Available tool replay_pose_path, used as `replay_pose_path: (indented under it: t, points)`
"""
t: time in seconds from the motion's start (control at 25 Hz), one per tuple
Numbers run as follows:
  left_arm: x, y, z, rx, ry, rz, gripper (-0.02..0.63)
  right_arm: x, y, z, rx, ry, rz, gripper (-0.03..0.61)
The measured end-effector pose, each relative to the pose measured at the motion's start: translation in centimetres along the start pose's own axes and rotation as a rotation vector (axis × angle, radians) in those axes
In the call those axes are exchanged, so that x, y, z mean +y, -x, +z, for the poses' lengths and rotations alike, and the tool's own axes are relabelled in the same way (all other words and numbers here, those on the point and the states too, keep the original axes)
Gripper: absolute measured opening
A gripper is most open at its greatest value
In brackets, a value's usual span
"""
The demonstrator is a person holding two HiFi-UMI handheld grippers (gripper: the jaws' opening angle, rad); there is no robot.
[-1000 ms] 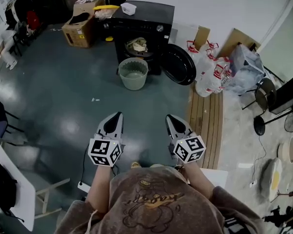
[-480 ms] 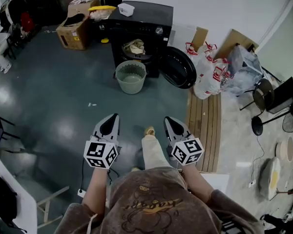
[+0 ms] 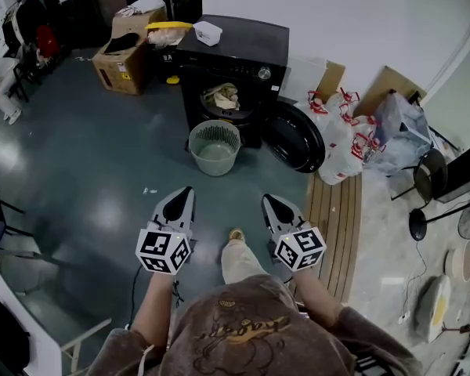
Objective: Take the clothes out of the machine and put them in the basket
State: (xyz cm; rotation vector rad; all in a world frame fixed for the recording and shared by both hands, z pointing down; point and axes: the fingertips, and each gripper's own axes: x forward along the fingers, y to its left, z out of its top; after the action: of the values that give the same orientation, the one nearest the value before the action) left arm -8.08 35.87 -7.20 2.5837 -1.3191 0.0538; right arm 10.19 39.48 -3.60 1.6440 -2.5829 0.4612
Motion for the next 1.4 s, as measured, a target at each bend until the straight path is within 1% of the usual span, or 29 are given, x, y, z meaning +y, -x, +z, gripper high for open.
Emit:
replay_pose_path:
  t: [0.2, 0.36, 0.52, 0.68, 0.92, 1.04, 1.2, 1.4]
  points:
    - [3.3, -6.9, 2.3, 0.006, -0.001, 0.033, 0.003, -4.5, -6.8, 2.8, 0.021, 0.008, 0.032, -0.003]
    - [5.0, -12.1, 3.7, -0.001, 0.011, 0.044, 0.003, -8.1, -11.4, 4.9, 0.025, 0.016, 0.06, -0.003]
    - [6.7, -16.7, 4.6, 0.003, -0.006, 0.049, 0.003, -11.2, -15.6, 6.6, 0.012, 0.015, 0.075, -0.003]
    - [8.4, -20.8, 5.0, 0.01, 0.001, 0.058, 0.003, -14.0, -19.4, 7.5, 0.019, 0.017, 0.084, -0.003]
    - [11.8, -24.7, 6.0, 0.024, 0.006, 0.062, 0.003, -15.4, -24.3, 8.7, 0.029, 0.005, 0.083, -0.003]
    - [13.7, -27.4, 6.3, 0.025, 0.014, 0.044, 0.003, -16.2, -27.1, 9.3, 0.025, 0.002, 0.073, -0.003]
    - [16.2, -31.8, 6.6, 0.048, 0.0, -0.008, 0.003, -17.7, -31.5, 10.2, 0.017, -0.008, 0.047, -0.003]
    - [21.3, -36.9, 7.4, 0.054, 0.003, -0.05, 0.003, -19.0, -38.2, 11.1, -0.003, -0.022, 0.018, -0.003]
